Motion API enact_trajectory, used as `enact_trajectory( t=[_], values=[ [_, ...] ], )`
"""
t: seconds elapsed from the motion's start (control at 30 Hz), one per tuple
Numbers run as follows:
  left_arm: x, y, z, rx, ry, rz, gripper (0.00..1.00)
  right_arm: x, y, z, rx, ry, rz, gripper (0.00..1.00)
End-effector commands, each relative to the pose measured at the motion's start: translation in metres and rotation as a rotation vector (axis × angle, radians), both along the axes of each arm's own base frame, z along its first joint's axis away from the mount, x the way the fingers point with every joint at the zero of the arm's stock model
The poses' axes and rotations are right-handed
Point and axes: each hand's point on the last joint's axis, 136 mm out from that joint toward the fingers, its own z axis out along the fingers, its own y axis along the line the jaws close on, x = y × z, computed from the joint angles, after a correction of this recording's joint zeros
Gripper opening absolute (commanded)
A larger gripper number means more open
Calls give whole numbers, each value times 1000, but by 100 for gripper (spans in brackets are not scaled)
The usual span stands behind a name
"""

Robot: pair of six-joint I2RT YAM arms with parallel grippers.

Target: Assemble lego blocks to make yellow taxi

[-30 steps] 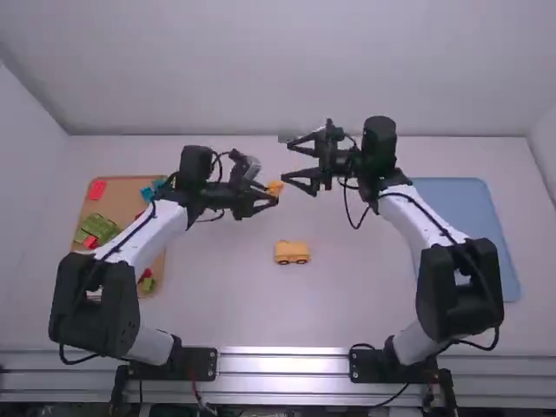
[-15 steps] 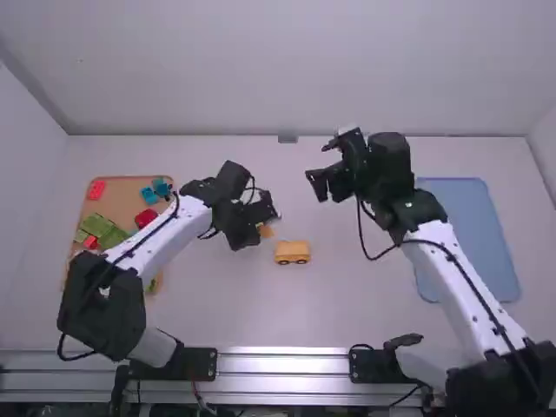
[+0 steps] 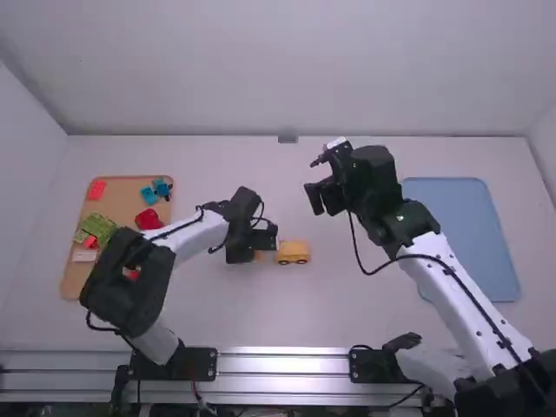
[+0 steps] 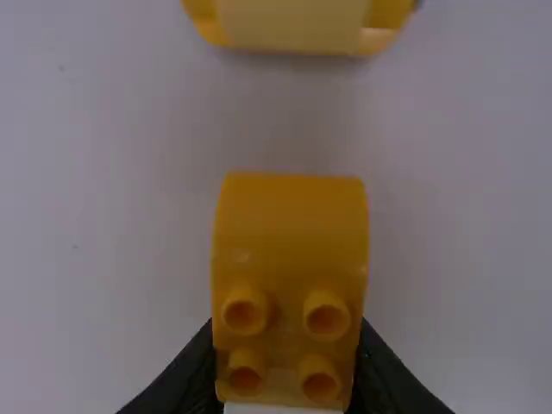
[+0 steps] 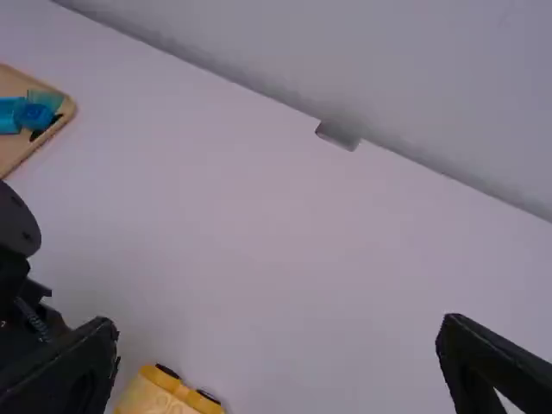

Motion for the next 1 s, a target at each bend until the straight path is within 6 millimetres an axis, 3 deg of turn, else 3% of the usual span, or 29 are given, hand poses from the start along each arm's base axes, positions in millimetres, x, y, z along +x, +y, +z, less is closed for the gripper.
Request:
enact_trajectory(
  t=[0.0, 0.1, 0.23, 0.3, 0.33, 0.37, 0.4, 0.43, 0.6, 0.67, 0.77, 0.9, 0.97],
  values=[
    [-8, 7, -14, 29, 2, -30, 2, -8, -5, -5, 12, -19, 6, 99],
    [-6, 7, -22, 15, -37, -27, 4, -13, -5, -8, 46, -44, 26, 99],
    [-3, 10, -27, 7, -54, -11, 17, -23, 2, -16, 141, -35, 94, 99],
    [-4, 10, -27, 7, -51, -14, 31, -25, 3, -20, 159, -34, 112, 99],
    [-3, 10, -26, 0, -52, -10, 46, -23, 1, -24, 171, -36, 109, 99],
    [-4, 9, -26, -2, -51, -11, 51, -23, 1, -24, 173, -36, 108, 99],
    [-4, 8, -26, -7, -48, -13, 66, -22, 0, -25, 184, -32, 105, 99],
    [-5, 7, -26, -4, -51, -18, 99, -21, -3, -25, 202, -26, 88, 99],
    [1, 6, -21, -9, -76, -8, 99, -17, -6, -16, 221, -60, 113, 99],
    [3, -5, -9, -93, -83, 7, 99, -18, -4, -10, 222, -88, 156, 99],
    [0, -22, 12, -282, -59, -33, 99, -23, -5, -11, 196, -103, 222, 99],
    [-8, -37, 41, -602, -14, -135, 99, -23, -8, -28, 195, -51, 253, 99],
    [0, -28, 57, -760, -47, -120, 99, -16, -10, -44, 224, -9, 250, 99]
  ],
)
